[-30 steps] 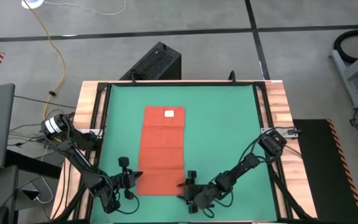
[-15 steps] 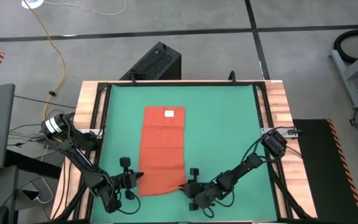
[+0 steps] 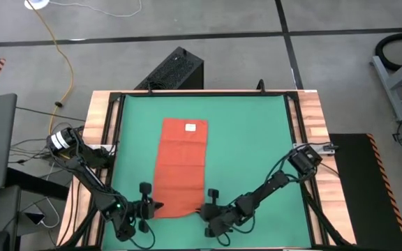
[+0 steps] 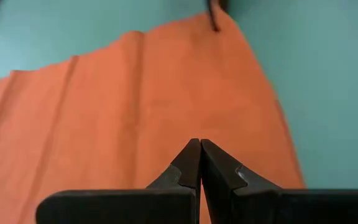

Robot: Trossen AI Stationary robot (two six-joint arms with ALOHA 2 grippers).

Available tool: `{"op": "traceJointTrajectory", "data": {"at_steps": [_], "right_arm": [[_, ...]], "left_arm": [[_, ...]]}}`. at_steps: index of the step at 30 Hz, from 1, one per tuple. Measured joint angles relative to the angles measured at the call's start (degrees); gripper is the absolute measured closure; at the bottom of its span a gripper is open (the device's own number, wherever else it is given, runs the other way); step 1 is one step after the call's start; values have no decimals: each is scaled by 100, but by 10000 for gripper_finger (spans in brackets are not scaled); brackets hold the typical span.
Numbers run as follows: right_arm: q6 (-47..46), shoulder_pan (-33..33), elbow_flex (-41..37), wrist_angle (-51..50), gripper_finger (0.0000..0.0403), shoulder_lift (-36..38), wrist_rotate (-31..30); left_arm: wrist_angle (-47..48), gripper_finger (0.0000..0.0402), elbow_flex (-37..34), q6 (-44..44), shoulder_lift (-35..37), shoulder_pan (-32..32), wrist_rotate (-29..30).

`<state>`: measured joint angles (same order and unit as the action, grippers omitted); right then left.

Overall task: Roll towel
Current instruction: Roll the orange towel

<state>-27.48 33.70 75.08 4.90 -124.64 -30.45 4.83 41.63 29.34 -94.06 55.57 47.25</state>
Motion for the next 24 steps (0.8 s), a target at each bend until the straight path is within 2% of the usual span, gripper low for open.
{"op": "traceJointTrajectory", "data": {"at_steps": [5,11,15,24], "right_arm": [[-514,-132,350,-674,392,108,483],[-905,-239,477,-1087,393,399,952],[-1066,-255,480,-1144,394,533,1007],[-2155,-483,488,-1597,394,882,1000]], "left_arm": [[170,401,0,9,0,0,-292],[627,402,-1,235,0,-71,-252],[448,401,-166,214,2,-120,-259],[150,401,-372,305,1,-131,-804]]}}
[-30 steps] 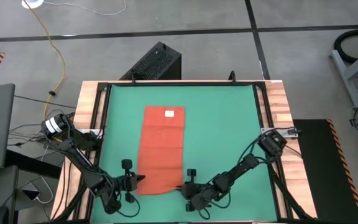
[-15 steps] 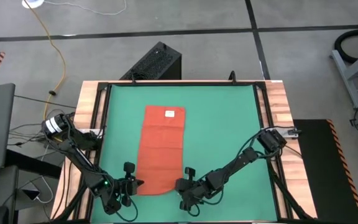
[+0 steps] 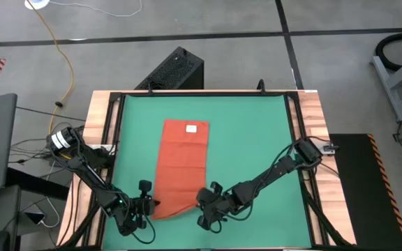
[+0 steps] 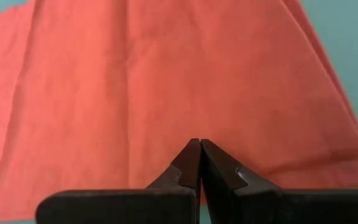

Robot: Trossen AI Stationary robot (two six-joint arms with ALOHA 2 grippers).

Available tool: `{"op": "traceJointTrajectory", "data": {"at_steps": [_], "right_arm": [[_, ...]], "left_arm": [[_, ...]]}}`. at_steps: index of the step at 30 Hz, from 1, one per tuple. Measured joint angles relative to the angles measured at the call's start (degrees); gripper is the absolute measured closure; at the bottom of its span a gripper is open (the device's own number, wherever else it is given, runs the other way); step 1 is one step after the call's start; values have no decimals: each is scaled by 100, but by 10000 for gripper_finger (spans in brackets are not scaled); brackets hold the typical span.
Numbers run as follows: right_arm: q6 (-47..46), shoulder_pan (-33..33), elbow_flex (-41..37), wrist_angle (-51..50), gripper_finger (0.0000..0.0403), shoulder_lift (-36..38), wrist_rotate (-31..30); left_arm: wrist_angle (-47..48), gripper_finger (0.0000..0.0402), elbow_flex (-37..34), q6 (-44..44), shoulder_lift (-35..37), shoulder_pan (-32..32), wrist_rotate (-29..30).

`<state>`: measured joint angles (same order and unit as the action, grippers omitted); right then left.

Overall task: Roll towel
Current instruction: Roll the orange towel

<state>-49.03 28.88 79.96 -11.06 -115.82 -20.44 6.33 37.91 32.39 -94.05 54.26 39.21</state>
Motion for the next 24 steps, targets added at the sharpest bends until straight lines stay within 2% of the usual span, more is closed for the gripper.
{"op": "traceJointTrajectory", "data": {"at_steps": [6,12,16,24], "right_arm": [[-407,-245,0,-352,394,29,270],[-363,-490,0,-485,394,29,351],[-365,-659,2,-771,394,29,669],[-482,-734,-161,-860,394,29,740]], "left_arm": [[24,401,0,-20,-1,-13,-191],[52,401,0,-16,-1,-15,-279],[62,401,0,12,-1,-15,-281],[70,402,0,199,1,-15,-365]]}}
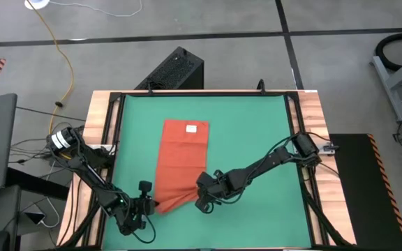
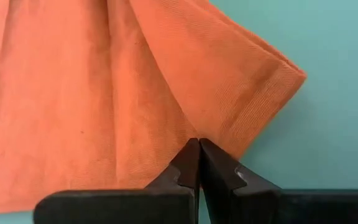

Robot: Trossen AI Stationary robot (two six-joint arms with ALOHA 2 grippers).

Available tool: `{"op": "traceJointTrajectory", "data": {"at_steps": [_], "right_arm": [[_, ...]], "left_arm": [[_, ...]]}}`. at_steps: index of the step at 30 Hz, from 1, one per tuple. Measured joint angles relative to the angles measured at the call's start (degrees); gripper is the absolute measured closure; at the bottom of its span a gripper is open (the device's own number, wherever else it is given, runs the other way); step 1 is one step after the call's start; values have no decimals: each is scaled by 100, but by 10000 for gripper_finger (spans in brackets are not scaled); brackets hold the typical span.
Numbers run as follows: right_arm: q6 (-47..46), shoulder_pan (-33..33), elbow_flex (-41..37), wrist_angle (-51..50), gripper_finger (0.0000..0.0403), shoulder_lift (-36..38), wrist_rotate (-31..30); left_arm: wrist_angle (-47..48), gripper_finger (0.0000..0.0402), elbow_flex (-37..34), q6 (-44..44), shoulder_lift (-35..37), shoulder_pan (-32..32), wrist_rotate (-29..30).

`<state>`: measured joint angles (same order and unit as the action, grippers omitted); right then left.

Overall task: Roll towel
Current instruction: Roll the orange towel

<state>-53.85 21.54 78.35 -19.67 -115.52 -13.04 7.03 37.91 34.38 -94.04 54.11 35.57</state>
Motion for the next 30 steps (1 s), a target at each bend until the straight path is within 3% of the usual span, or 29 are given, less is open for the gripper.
{"op": "traceJointTrajectory", "data": {"at_steps": [11,22,25,30], "right_arm": [[-26,4,-24,-6,394,-2,116],[29,-54,-24,-6,394,-2,133],[-9,-125,-24,-3,394,-2,416],[-27,-285,-24,-1,394,-4,631]], "left_arm": [[1416,401,808,392,280,183,-116],[1251,401,907,-274,-238,350,107],[1362,401,903,-231,-240,321,283],[1200,401,924,-219,-52,301,-3]]}}
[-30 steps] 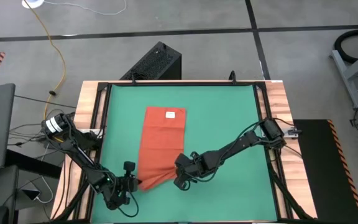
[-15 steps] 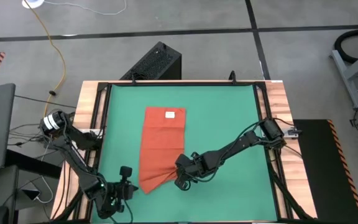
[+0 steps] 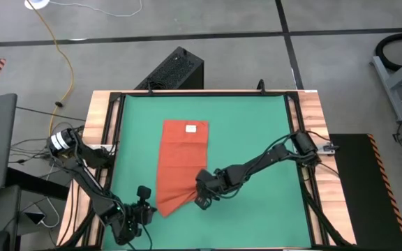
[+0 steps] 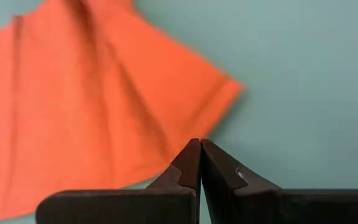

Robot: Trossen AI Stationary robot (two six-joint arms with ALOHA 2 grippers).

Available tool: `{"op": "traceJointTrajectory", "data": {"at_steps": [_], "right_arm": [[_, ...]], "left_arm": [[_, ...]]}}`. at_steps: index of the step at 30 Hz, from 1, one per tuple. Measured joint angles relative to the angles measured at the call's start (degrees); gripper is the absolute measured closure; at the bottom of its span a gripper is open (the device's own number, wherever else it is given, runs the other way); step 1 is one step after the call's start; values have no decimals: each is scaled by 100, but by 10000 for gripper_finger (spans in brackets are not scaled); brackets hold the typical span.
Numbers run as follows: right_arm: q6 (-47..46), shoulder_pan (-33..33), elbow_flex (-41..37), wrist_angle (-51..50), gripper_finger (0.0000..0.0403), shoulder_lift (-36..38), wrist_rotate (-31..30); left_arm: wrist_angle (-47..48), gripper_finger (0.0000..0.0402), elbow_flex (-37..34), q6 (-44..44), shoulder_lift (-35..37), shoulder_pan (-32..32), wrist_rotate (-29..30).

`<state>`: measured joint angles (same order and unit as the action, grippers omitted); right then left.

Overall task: Roll towel
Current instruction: Roll the orange towel

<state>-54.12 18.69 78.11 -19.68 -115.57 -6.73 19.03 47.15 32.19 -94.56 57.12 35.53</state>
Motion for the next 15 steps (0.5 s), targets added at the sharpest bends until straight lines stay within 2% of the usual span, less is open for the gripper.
{"op": "traceJointTrajectory", "data": {"at_steps": [5,11,15], "right_arm": [[25,-126,0,4,394,0,68],[56,-106,0,6,394,0,64],[58,-102,0,5,394,0,58]], "left_arm": [[94,401,-39,62,-119,-62,-532],[-163,401,-43,-206,-123,-49,-217],[-697,402,-43,-570,-365,-231,-494]]}}
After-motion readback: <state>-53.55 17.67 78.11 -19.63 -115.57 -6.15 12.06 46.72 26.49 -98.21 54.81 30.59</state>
